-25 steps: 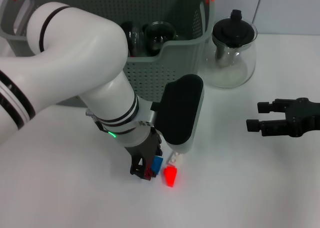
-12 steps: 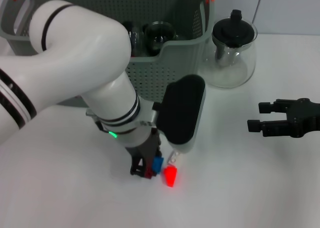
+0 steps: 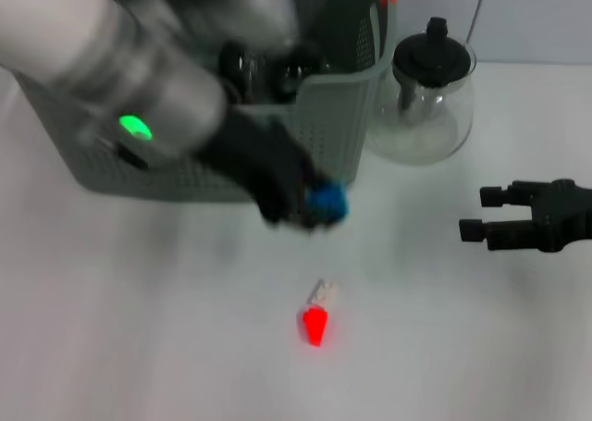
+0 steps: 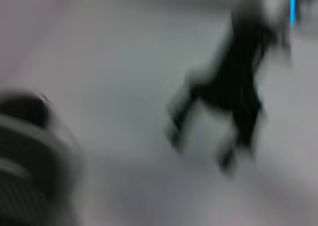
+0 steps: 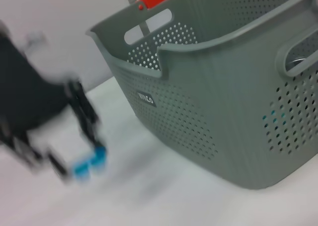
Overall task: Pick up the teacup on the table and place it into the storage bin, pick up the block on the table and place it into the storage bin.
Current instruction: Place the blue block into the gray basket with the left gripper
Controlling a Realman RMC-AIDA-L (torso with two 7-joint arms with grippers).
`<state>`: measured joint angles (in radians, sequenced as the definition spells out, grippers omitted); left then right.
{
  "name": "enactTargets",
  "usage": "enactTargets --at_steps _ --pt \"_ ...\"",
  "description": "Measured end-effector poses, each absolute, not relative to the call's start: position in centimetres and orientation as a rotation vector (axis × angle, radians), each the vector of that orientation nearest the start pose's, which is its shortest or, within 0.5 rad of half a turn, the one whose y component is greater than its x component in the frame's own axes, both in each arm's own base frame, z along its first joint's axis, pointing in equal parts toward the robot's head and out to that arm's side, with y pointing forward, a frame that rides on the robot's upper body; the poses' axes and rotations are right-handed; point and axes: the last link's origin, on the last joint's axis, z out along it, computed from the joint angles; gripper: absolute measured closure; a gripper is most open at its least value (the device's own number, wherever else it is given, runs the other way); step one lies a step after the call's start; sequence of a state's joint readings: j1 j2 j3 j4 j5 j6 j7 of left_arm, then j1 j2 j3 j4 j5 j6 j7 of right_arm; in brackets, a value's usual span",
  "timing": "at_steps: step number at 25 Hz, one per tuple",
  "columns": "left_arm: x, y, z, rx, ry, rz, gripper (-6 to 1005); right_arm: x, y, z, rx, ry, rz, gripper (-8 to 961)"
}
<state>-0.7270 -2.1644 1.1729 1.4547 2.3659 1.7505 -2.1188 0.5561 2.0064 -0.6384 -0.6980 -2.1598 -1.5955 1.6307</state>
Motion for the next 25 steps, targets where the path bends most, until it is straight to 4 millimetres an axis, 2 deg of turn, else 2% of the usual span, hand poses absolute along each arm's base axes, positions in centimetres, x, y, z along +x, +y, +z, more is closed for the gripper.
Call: enactTargets --at_steps 2,5,8,12,15,20,25 --pt "-8.4 35.6 4.4 -2.949 -0.4 -0.109 604 28.0 33.8 3.2 -2.725 0.901 0.517 71" --pt "-7.7 38.0 8.9 -2.816 -0.527 -0.341 603 27.9 33.9 3.2 -2.726 0.894 0.517 72" --pt "-8.1 41.6 10.6 -2.653 -0.63 -0.406 603 27.8 34.0 3.2 -2.729 0.888 0.517 72" --pt "-8.6 45.2 8.3 -2.561 -0.679 -0.309 603 27.8 34.0 3.2 -2.733 0.882 0.513 72" --pt "-8.8 46.6 6.1 -2.543 -0.69 -0.224 604 27.8 34.0 3.2 -2.734 0.882 0.513 72" --pt "-9.3 47.5 3.3 -2.486 -0.671 -0.065 586 27.8 34.0 3.2 -2.736 0.881 0.507 71" --pt "-9.5 47.3 0.5 -2.433 -0.595 0.111 564 27.9 33.9 3.2 -2.739 0.879 0.5 71"
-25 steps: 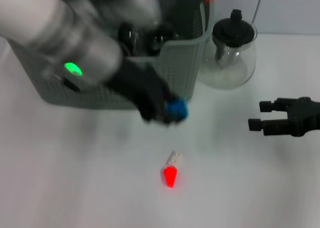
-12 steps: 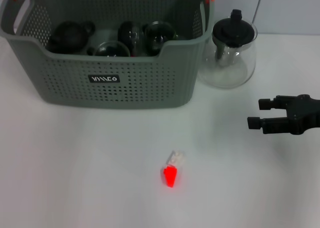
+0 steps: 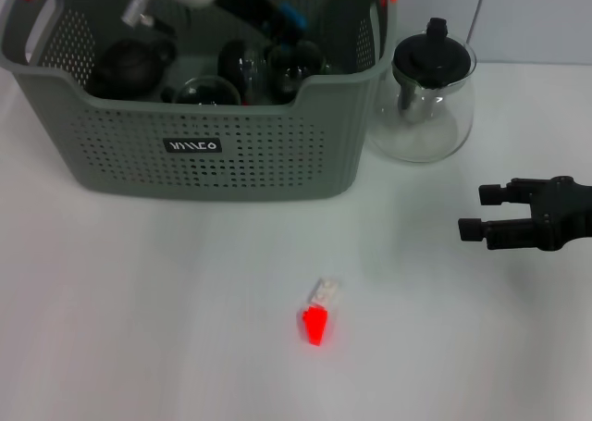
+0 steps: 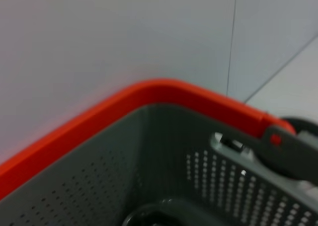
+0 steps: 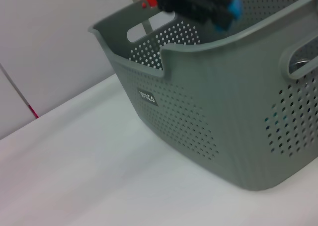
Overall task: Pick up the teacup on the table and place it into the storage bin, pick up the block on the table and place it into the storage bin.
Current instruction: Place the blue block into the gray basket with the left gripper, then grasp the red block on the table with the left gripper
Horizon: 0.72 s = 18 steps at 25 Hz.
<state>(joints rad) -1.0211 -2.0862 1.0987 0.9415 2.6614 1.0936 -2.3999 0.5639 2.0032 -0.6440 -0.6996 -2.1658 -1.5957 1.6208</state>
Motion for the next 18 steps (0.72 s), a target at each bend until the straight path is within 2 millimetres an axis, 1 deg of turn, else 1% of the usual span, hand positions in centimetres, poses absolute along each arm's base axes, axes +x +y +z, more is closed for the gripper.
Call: enactTargets --at_steps 3,6,8,10,13,16,18 --pt "-9.5 47.2 -0.5 -2.4 -0.558 0.163 550 27.8 33.9 3.1 -2.742 0.873 0.5 72" --pt "-9.4 47.1 -0.9 -2.391 -0.537 0.194 537 27.9 33.8 3.1 -2.744 0.873 0.501 72" --pt "-9.1 47.0 -0.7 -2.389 -0.533 0.192 528 28.0 33.7 3.1 -2.745 0.874 0.5 72" --pt "-8.7 46.9 0.0 -2.388 -0.544 0.157 435 28.0 33.6 3.1 -2.744 0.871 0.501 71" --pt "-7.1 45.5 2.3 -2.428 -0.591 -0.036 296 28.1 33.6 3.2 -2.743 0.866 0.505 71" --pt "-5.6 43.0 4.6 -2.54 -0.599 -0.267 239 28.3 33.6 3.3 -2.74 0.866 0.503 71" --pt "-4.7 40.0 6.1 -2.713 -0.545 -0.469 202 28.3 33.6 3.4 -2.739 0.866 0.502 71"
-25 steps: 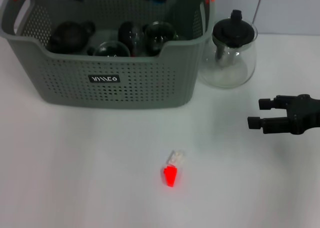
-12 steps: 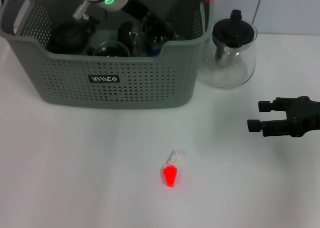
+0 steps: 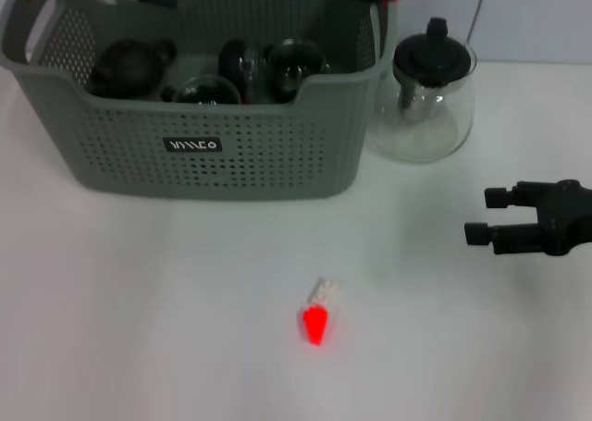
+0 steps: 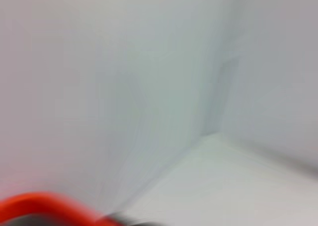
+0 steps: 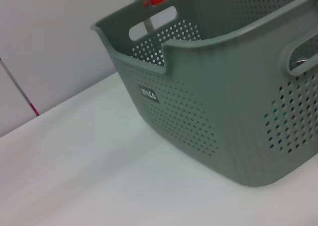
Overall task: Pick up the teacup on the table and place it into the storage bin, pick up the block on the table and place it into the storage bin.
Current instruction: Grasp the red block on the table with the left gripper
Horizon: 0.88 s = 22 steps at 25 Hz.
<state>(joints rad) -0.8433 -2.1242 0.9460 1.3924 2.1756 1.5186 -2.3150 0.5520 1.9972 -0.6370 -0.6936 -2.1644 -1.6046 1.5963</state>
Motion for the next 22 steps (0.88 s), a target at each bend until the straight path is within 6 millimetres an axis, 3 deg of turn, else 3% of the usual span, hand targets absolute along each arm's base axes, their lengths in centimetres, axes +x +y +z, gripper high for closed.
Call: enactTargets --at_steps 1,4,8,12,13,14,17,22 --pt "-4.7 39.5 6.4 -2.745 -0.53 -0.502 183 28.4 33.5 3.4 -2.739 0.866 0.502 71" --pt "-5.1 35.3 8.4 -2.981 -0.341 -0.734 145 28.4 33.5 3.4 -2.738 0.865 0.502 71" --pt "-6.3 33.2 8.3 -3.106 -0.219 -0.745 146 28.4 33.6 3.5 -2.738 0.866 0.501 72" --pt "-8.6 31.7 4.7 -3.229 -0.248 -0.454 145 28.4 33.5 3.5 -2.739 0.867 0.5 72" --pt "-9.7 31.1 2.4 -3.277 -0.25 -0.223 144 28.4 33.5 3.5 -2.738 0.868 0.499 72" --pt "-9.7 31.1 2.4 -3.277 -0.25 -0.223 144 28.4 33.5 3.5 -2.739 0.871 0.498 72" --pt "-10.7 30.1 -0.6 -3.32 -0.202 0.089 143 28.6 33.4 3.5 -2.735 0.885 0.495 72" --pt "-11.2 30.1 -3.6 -3.283 -0.123 0.348 141 28.8 33.3 3.5 -2.728 0.9 0.497 72"
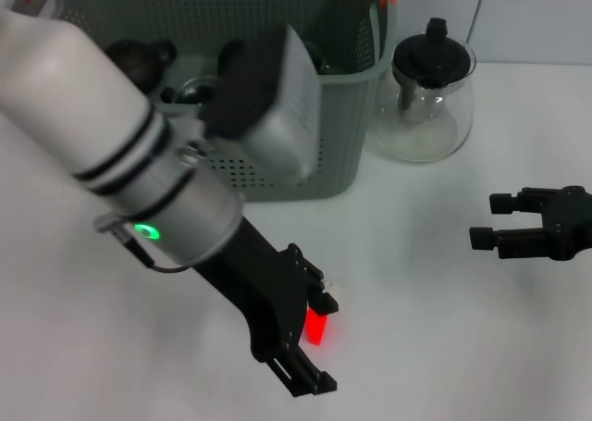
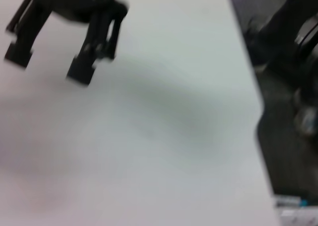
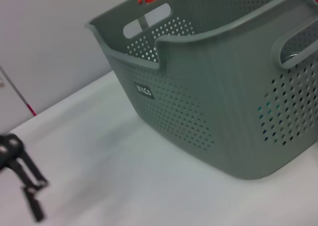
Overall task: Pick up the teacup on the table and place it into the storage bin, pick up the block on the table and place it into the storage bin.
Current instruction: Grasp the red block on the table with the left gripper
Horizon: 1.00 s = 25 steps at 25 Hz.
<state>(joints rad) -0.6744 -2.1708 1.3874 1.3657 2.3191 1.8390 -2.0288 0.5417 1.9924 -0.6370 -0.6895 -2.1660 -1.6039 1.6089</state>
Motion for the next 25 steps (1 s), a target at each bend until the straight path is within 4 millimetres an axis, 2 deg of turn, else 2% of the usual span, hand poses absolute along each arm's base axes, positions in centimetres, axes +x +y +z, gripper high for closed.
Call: enactTargets --at_steps 4,8,12,14,20,25 --pt "-11.7 30.6 -5.7 -3.197 -0.119 0.504 141 28.9 33.2 3.5 -2.723 0.918 0.499 71" --pt "-11.5 31.2 -7.1 -3.05 -0.322 0.629 147 28.9 33.2 3.5 -2.716 0.929 0.5 72" --pt "-11.1 32.0 -7.7 -2.853 -0.684 0.606 155 28.9 33.3 3.7 -2.711 0.926 0.498 72" --pt "-11.0 32.3 -7.8 -2.787 -0.805 0.585 160 28.8 33.5 3.7 -2.713 0.921 0.498 72" --pt "-11.6 32.2 -8.5 -2.677 -1.029 0.588 176 28.2 33.8 3.8 -2.734 0.871 0.486 72" --pt "-12.2 31.9 -9.8 -2.633 -1.08 0.609 189 28.0 34.0 3.8 -2.746 0.825 0.481 71"
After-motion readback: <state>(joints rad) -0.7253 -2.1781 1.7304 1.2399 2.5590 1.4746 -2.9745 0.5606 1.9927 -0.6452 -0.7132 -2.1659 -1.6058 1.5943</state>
